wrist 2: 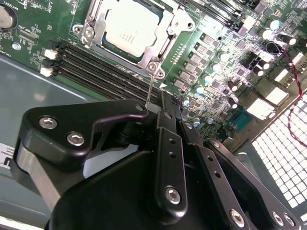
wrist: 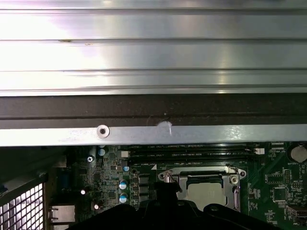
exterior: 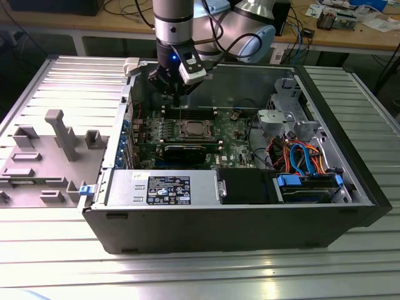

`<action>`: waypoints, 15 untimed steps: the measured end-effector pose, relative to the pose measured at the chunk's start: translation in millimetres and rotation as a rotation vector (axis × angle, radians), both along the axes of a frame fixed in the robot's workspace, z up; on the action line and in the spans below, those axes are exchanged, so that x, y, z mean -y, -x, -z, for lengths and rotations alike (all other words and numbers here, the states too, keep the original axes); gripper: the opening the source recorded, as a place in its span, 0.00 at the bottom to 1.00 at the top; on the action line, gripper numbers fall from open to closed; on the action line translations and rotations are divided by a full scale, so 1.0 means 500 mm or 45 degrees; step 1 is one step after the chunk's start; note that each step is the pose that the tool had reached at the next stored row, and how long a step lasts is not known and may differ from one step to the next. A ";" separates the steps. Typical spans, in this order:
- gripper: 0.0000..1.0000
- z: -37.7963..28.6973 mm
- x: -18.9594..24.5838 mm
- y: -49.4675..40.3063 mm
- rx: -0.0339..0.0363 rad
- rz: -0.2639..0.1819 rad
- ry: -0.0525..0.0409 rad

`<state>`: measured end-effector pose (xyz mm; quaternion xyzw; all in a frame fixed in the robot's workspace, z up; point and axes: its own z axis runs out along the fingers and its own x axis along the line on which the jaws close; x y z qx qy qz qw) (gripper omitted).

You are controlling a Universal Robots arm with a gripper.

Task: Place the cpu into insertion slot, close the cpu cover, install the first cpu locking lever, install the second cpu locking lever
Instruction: 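Install the first cpu locking lever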

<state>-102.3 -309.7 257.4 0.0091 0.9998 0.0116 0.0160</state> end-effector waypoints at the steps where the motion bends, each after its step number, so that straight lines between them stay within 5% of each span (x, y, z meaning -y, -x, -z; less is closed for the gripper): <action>1: 0.11 0.000 0.0000 -0.001 0.0000 0.000 0.000; 15: 0.11 0.000 0.0000 -0.008 0.0000 0.000 0.000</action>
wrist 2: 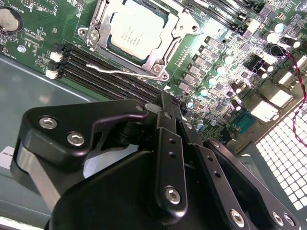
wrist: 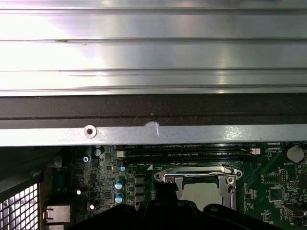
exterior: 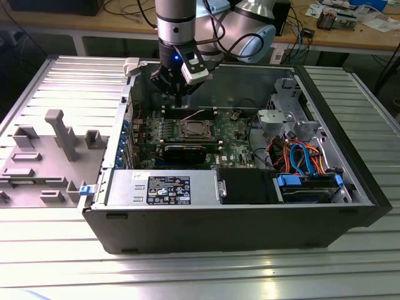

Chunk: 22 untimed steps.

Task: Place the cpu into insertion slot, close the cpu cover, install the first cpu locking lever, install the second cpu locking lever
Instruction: 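Install the first cpu locking lever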

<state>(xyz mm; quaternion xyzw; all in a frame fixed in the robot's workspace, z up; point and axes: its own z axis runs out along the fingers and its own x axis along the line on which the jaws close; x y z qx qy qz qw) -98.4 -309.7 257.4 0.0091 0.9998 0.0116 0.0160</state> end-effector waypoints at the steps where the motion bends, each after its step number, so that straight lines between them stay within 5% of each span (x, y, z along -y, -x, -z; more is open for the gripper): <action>1: 0.11 0.000 0.0000 0.000 0.0000 0.000 0.000; 4: 0.11 0.000 0.0000 0.000 0.0000 0.000 0.000; 5: 0.11 0.001 0.0055 0.000 0.0000 0.000 -0.040; 6: 0.11 0.002 0.0076 0.000 0.0004 0.000 -0.050; 22: 0.11 0.010 0.0088 -0.006 0.0001 0.000 -0.052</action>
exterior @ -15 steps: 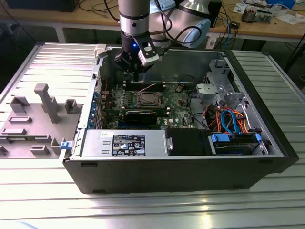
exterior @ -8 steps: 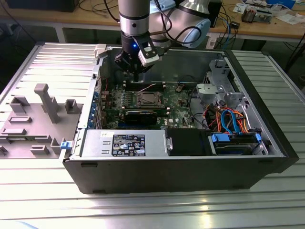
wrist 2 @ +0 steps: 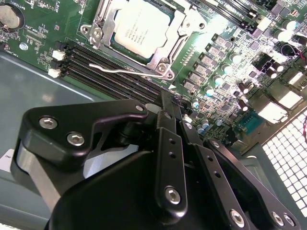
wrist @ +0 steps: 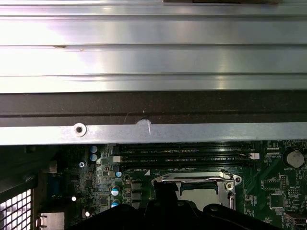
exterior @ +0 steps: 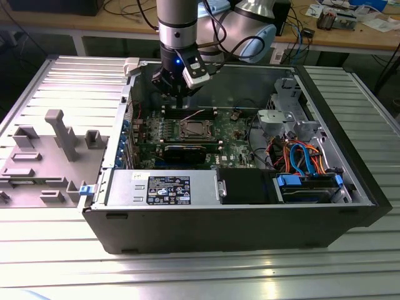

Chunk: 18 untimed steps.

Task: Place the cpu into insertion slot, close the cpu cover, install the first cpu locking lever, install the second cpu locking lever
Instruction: 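Install the first cpu locking lever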

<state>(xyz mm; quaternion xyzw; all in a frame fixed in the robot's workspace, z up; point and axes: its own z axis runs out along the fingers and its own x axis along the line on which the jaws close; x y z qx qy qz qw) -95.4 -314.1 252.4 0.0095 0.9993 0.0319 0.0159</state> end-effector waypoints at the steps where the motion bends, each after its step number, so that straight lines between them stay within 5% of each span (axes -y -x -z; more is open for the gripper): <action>1: 0.11 0.000 0.0000 0.000 0.0000 0.000 0.000; 10: 0.11 0.002 0.0003 -0.003 0.0002 0.000 -0.002; 18: 0.11 0.013 0.0005 -0.036 -0.0004 0.000 -0.042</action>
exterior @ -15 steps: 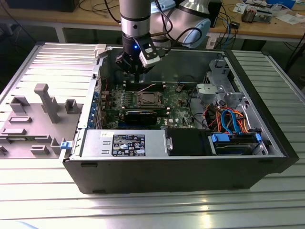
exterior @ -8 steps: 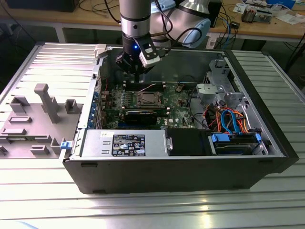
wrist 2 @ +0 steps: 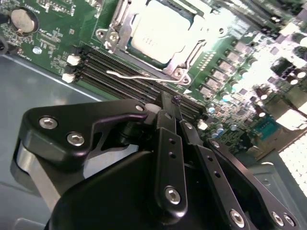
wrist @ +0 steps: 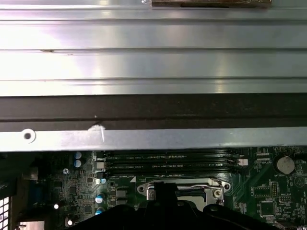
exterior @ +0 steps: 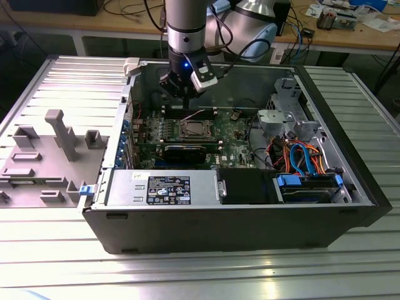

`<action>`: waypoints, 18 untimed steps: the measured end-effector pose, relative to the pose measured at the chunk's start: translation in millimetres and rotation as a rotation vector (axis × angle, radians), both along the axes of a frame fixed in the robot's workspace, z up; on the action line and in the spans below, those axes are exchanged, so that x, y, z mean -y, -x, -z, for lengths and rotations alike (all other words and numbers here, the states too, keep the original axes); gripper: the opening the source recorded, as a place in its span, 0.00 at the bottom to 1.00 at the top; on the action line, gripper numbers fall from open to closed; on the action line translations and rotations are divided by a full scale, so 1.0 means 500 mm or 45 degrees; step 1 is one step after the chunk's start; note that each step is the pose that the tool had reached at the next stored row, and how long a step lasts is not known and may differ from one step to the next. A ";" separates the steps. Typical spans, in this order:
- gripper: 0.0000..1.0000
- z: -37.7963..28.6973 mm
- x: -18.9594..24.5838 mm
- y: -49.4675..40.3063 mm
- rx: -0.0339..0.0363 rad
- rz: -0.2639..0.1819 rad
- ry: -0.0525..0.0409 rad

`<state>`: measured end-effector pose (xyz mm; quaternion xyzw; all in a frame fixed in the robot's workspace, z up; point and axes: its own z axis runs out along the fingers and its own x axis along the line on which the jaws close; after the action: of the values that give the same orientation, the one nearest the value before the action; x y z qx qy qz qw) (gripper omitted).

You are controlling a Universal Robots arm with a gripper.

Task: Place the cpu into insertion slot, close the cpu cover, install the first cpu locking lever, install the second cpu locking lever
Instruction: 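Install the first cpu locking lever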

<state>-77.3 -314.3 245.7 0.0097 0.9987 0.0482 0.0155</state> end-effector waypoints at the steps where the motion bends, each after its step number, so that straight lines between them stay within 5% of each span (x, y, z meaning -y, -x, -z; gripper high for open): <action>1: 0.11 0.003 0.0001 -0.008 -0.0004 0.000 -0.004; 18: 0.11 0.008 0.0001 -0.014 -0.0005 0.000 -0.004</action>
<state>-70.5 -314.4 241.5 0.0097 0.9986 0.0499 0.0153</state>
